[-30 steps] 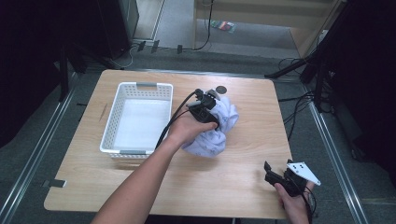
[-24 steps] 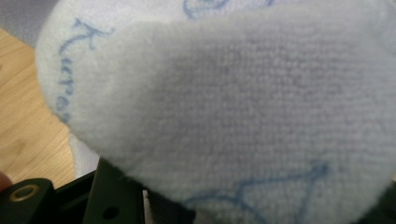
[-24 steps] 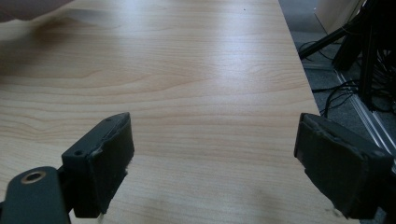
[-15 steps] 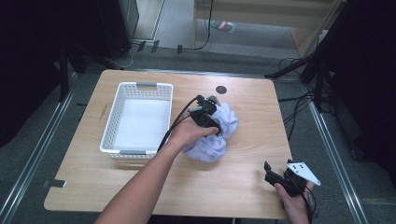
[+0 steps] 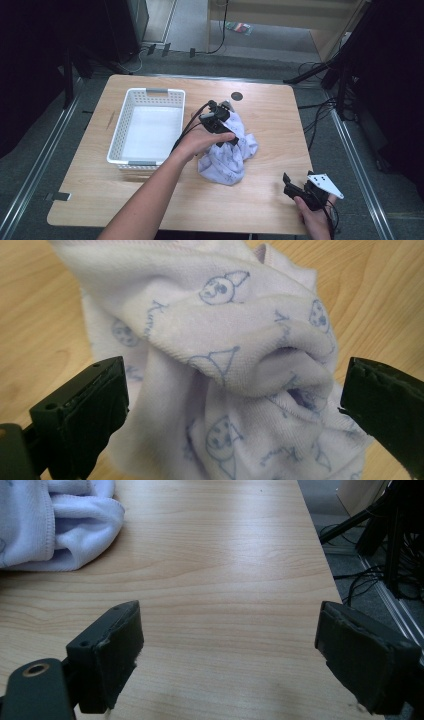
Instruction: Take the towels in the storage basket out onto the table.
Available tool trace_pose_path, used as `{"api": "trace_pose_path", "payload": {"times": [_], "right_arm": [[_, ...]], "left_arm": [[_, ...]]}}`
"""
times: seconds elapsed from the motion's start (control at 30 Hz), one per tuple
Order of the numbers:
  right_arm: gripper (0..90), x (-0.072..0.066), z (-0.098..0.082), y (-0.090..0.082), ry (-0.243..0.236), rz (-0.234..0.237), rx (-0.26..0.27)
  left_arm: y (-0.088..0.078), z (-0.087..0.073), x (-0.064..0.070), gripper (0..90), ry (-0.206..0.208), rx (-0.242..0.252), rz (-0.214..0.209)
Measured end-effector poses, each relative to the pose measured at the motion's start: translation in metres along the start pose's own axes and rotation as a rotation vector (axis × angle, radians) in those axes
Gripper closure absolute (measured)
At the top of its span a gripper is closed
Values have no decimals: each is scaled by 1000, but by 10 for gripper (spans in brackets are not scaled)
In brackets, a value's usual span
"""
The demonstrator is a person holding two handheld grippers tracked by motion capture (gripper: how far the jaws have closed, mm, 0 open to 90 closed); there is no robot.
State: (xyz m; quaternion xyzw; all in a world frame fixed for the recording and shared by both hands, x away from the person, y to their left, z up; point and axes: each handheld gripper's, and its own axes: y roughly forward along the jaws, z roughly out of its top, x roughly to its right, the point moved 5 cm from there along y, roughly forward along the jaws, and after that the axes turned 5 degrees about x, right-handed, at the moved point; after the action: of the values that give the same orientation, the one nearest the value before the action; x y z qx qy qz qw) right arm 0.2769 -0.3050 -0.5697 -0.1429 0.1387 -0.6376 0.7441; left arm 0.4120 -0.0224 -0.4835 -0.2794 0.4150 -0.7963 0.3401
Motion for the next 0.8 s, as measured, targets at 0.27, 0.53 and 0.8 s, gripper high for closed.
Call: {"api": "trace_pose_path", "payload": {"times": [0.27,0.53,0.8], "right_arm": [[122,0,0,0,-2,-3,-4],[122,0,0,0,-3,-4,-6],[123,0,0,1,-5,-4,-6]], "left_arm": [[-25,4,-10,0,-5,42,15],[-49,0,-37,0,-42,82,65],[-71,-9,-60,0,-53,112,101]]}}
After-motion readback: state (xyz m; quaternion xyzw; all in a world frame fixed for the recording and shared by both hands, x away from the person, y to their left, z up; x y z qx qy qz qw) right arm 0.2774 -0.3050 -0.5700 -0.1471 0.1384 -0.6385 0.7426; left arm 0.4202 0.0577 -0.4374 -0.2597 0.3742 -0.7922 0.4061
